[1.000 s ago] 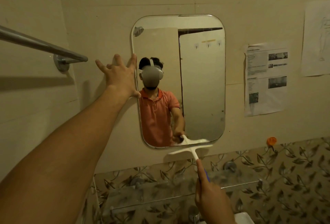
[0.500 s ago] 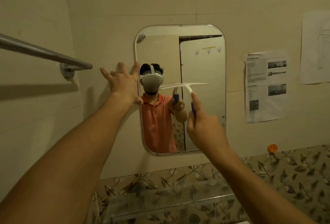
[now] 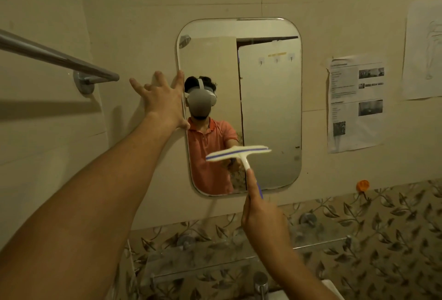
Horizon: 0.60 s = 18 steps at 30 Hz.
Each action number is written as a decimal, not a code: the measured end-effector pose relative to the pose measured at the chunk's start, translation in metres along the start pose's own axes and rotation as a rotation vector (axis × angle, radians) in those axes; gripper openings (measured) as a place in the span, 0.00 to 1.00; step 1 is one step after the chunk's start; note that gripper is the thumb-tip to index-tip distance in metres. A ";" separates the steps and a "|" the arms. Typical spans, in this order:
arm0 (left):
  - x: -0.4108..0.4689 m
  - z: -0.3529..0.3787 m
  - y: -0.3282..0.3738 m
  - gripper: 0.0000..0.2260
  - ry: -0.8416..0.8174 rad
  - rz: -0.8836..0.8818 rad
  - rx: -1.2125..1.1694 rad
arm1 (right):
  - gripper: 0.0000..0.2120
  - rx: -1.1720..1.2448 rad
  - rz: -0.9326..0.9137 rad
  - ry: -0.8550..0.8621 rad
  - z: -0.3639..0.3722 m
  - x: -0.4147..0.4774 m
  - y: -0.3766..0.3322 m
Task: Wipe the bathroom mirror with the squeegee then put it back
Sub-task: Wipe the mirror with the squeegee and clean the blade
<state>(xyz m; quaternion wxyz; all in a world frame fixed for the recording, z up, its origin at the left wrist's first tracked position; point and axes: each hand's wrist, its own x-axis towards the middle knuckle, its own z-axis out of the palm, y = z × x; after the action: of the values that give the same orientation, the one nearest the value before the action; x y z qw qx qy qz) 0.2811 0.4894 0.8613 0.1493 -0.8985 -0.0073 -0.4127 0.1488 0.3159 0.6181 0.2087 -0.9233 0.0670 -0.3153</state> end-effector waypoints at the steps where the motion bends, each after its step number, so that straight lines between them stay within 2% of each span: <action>1: 0.000 0.001 0.000 0.67 0.003 0.002 0.000 | 0.41 0.002 0.018 -0.033 0.007 -0.008 0.003; 8: -0.001 -0.002 0.000 0.67 -0.001 -0.004 0.007 | 0.38 0.079 0.080 -0.261 0.033 -0.041 0.028; 13: 0.000 0.000 0.001 0.68 0.004 -0.017 0.013 | 0.35 0.090 0.132 -0.320 0.015 -0.040 0.049; 15: 0.001 0.000 0.001 0.68 0.000 -0.022 0.009 | 0.35 0.125 0.099 -0.247 -0.017 -0.029 0.043; 18: 0.000 -0.002 0.001 0.67 -0.001 -0.026 0.000 | 0.35 0.217 0.016 -0.004 -0.076 0.008 0.023</action>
<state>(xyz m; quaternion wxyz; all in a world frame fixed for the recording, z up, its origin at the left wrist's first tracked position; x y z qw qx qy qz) 0.2799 0.4881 0.8620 0.1438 -0.8985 -0.0187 -0.4143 0.1092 0.2668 0.6664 0.3102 -0.8952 0.0396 -0.3174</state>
